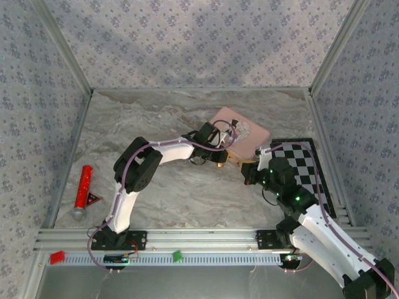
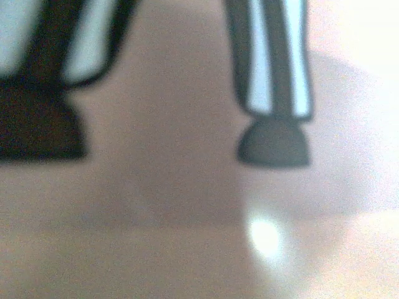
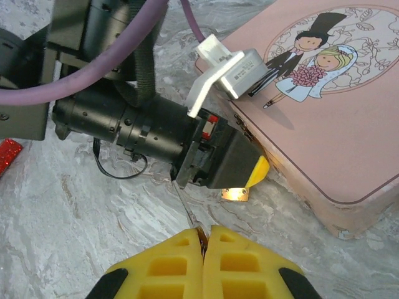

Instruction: Unlock the padlock with the key

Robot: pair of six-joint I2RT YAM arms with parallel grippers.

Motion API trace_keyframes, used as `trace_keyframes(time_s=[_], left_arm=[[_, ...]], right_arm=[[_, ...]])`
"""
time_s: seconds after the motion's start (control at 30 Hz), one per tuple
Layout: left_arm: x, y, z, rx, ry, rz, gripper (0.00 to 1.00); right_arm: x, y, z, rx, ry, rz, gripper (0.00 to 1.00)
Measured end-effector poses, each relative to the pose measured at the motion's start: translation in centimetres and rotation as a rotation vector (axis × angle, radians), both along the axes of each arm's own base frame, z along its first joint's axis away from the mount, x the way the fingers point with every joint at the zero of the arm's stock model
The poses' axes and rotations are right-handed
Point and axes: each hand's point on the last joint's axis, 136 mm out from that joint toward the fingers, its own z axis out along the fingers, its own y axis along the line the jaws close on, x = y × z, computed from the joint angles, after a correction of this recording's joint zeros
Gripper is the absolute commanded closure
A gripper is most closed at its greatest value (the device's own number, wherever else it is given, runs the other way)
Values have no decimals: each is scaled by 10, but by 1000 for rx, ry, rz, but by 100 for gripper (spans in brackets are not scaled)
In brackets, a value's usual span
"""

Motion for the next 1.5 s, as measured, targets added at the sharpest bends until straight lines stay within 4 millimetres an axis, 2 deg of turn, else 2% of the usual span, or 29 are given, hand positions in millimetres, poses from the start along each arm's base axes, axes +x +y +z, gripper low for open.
trace_keyframes(time_s=[0.23,0.43,0.5,0.6,0.77,0.87,1.0,1.23,1.33,1.5], left_arm=[[-5,16,1,-34,8,48,100],[0,45,2,-49,25,127,100],[2,61,1,-51,37,174,100],[6,97,1,-46,56,279,100],[14,169,0,-55,102,513,100],[14,192,0,-48,119,620,95],[9,186,0,-59,138,650,93],[3,170,1,-59,144,646,74],[4,171,1,-55,142,663,65],[3,173,-3,-59,104,677,58]], right_arm=[[2,1,-7,-12,24,2,100],[3,2,-9,-15,30,2,100],[4,3,-10,-16,35,5,100],[4,4,-14,-20,46,9,100],[7,7,-17,-21,57,17,100],[9,10,-18,-20,63,23,100],[12,13,-18,-15,62,29,100],[14,15,-16,-8,61,33,100],[14,15,-14,-6,57,33,100],[14,15,-12,-4,53,33,100]])
